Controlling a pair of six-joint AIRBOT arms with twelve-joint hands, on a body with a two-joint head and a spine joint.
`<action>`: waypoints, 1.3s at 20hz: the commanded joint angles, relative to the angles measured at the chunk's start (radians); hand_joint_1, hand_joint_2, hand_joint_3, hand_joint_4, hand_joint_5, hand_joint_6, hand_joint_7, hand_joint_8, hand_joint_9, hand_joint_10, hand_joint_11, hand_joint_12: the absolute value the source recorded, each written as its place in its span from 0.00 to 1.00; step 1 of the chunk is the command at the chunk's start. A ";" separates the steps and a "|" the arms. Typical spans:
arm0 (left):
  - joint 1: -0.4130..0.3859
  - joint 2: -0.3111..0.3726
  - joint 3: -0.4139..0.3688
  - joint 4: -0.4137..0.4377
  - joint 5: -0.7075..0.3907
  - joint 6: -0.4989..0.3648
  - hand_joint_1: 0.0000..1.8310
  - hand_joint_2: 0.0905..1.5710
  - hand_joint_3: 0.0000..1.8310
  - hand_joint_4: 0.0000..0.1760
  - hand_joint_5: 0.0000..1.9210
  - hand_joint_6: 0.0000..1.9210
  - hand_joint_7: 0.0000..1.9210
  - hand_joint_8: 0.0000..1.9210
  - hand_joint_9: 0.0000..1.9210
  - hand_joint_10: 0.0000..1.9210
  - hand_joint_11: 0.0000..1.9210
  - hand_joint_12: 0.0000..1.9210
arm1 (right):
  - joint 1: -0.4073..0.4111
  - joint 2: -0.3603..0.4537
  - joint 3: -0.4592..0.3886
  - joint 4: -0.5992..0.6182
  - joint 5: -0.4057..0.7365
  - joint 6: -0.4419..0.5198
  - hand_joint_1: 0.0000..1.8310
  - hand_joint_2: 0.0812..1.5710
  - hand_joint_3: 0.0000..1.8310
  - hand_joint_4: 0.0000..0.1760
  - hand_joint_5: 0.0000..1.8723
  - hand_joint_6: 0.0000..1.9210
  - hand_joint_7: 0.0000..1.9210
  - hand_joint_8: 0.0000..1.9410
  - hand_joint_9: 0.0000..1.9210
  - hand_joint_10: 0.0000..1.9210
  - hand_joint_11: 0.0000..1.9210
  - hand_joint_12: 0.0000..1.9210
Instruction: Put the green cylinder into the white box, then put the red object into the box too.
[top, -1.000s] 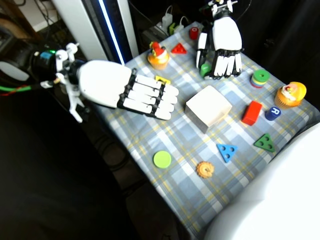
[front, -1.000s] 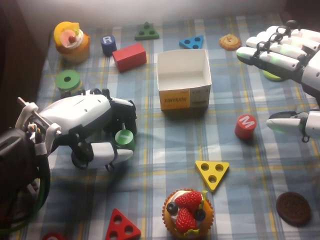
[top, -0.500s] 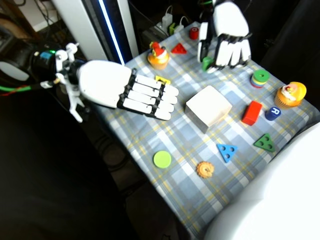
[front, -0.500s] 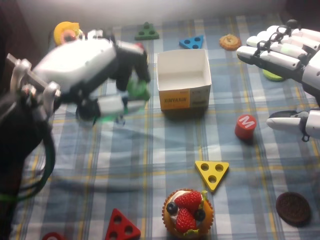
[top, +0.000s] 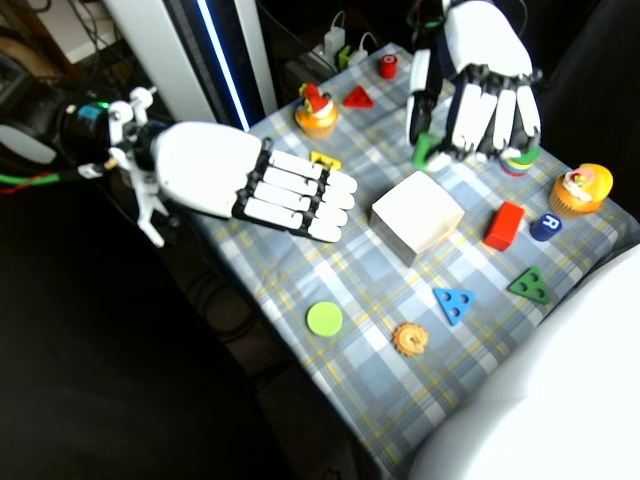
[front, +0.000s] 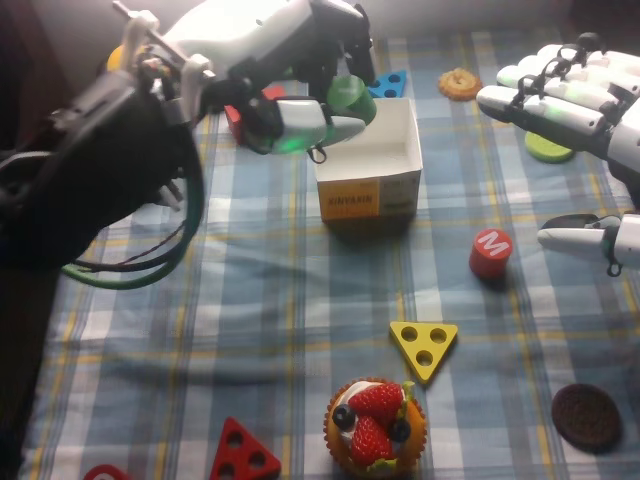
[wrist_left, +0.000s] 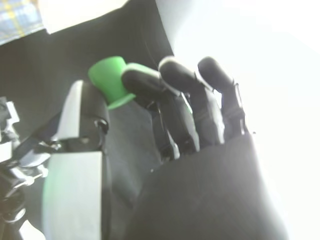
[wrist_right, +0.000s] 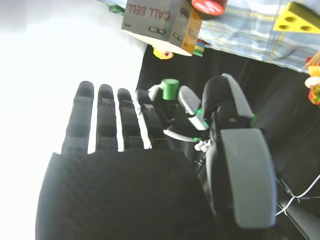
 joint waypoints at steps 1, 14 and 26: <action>-0.021 -0.013 0.015 0.012 -0.076 -0.004 0.65 0.76 0.01 0.00 0.38 0.63 0.45 0.74 0.23 0.91 0.06 1.00 | 0.004 -0.005 0.005 0.001 0.119 0.002 0.27 0.79 0.00 0.00 0.00 0.00 0.00 0.00 0.00 0.00 0.00 0.00; -0.025 -0.018 0.029 -0.022 -0.064 -0.032 0.04 0.88 0.02 0.65 0.00 0.00 0.00 0.00 0.00 0.00 0.00 0.00 | 0.002 -0.021 0.021 -0.051 0.100 0.064 0.35 0.79 0.00 0.00 0.04 0.02 0.05 0.01 0.07 0.04 0.00 0.60; 0.063 0.163 -0.157 0.076 -0.297 -0.108 0.16 0.87 0.00 0.63 0.00 0.00 0.00 0.00 0.00 0.00 0.00 0.00 | 0.002 -0.088 0.078 -0.116 0.005 0.147 0.42 0.79 0.00 0.00 0.19 0.11 0.26 0.03 0.07 0.38 0.00 0.67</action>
